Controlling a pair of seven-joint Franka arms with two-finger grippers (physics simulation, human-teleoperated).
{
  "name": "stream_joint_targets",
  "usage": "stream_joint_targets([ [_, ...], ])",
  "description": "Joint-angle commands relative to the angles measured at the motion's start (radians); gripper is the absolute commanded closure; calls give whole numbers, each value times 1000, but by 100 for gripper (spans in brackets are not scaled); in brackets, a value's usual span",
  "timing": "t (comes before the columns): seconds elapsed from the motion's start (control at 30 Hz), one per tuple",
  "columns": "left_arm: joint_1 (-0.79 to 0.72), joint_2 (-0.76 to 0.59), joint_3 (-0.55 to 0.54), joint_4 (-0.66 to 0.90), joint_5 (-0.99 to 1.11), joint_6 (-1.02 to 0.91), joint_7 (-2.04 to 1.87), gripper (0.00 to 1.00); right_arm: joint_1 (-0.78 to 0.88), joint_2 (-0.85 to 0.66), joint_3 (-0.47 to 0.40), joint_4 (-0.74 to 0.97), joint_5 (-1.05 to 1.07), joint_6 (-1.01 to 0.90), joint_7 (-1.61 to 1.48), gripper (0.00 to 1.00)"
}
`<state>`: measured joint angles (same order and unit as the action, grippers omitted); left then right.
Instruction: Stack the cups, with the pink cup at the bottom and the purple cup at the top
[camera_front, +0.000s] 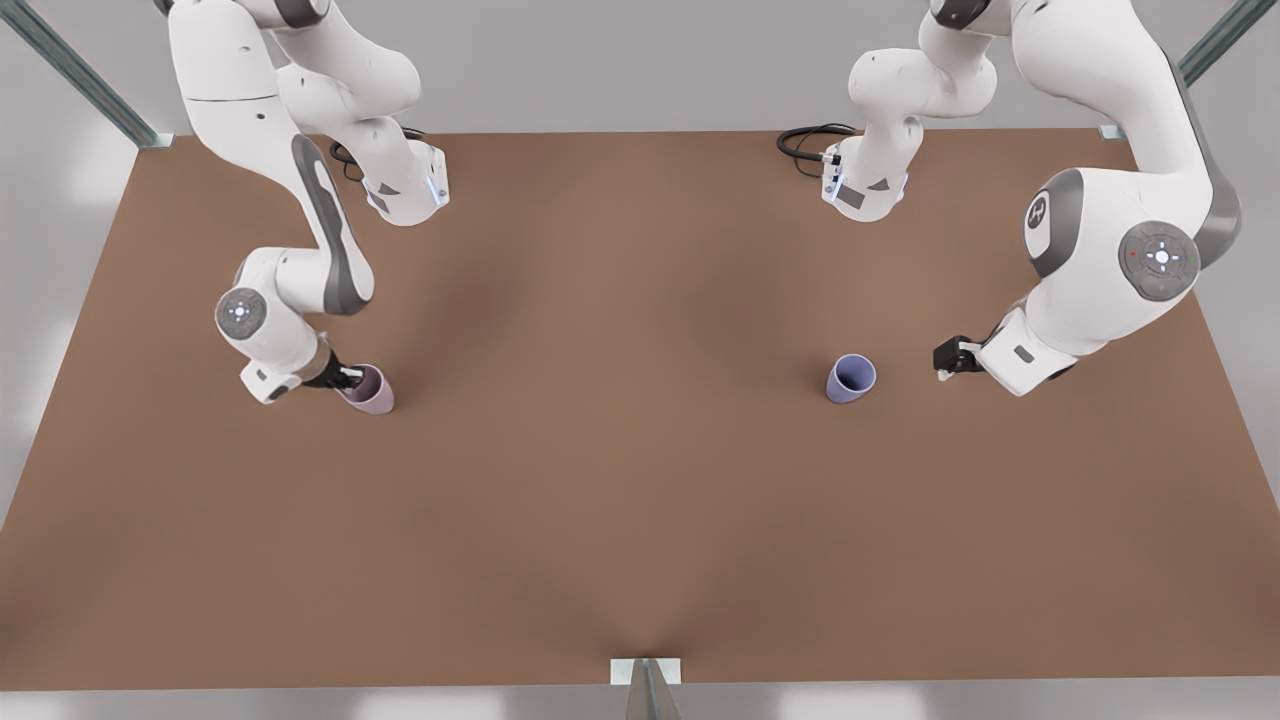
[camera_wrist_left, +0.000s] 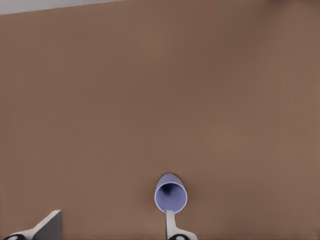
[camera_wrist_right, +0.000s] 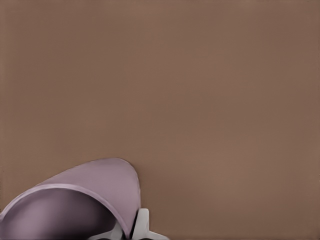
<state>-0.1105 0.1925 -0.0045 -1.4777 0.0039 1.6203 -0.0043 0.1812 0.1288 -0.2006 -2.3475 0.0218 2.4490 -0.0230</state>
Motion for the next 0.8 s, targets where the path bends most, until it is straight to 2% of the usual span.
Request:
stream_joint_targets([
  [0.0, 0, -1, 0, 0, 1, -7, -3, 0, 4, -17, 0, 2, -3, -8, 11, 79],
  [0.2, 0, -21, 0, 0, 5, -8, 6, 0, 126, -1, 1, 74, 75, -38, 52, 79],
  [0.23, 0, -22, 0, 0, 1, -17, -8, 0, 159, 18, 1, 134, 73, -105, 113, 79],
  [0.33, -1, -44, -3, 0, -1, -83, 3, 0, 248, 64, 4, 206, 75, -134, 252, 79],
  [0.53, -1, -31, 0, 0, 8, -82, 1, 0, 426, 152, 13, 387, 107, -248, 483, 79],
  [0.6, -1, -24, -2, 0, 1, -68, -5, 0, 461, 193, 70, 442, 107, -248, 620, 79],
  [0.67, -11, -15, -2, -4, -4, -57, -6, 0, 515, 238, 76, 507, 107, -254, 699, 79],
  [0.77, -63, -13, -2, -52, 2, 0, -8, 0, 538, 304, 142, 606, 105, -268, 831, 79],
])
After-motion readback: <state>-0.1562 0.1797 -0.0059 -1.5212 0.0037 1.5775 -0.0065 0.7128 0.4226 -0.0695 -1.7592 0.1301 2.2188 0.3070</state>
